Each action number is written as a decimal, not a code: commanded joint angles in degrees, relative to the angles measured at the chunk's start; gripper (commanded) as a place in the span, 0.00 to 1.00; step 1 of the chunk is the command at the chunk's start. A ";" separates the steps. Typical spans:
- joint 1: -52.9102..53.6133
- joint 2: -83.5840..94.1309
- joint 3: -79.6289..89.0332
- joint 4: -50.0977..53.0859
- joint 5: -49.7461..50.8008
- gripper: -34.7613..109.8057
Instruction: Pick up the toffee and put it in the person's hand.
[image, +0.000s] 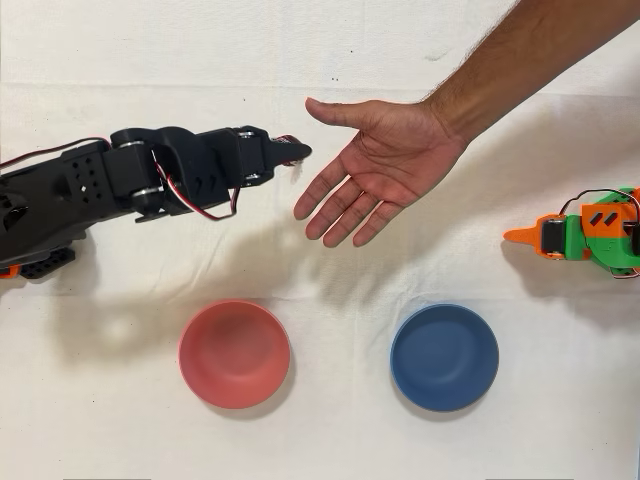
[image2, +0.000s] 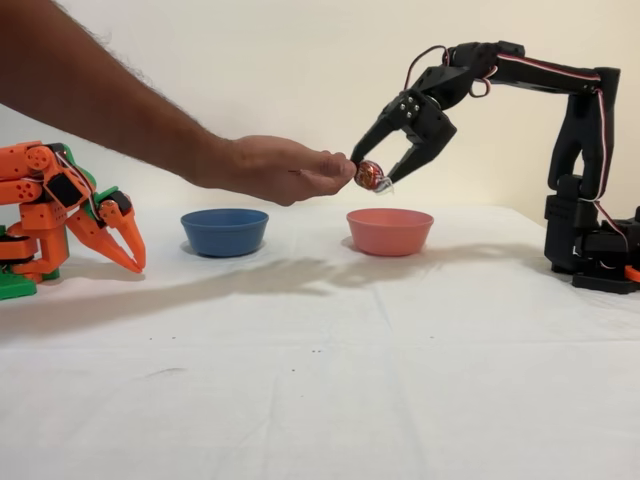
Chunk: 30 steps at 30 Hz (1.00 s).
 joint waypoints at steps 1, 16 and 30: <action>1.23 0.88 -7.21 0.18 0.00 0.37; 5.54 -9.14 -18.37 -4.92 -0.88 0.37; 6.24 -13.62 -22.24 -6.59 -0.09 0.37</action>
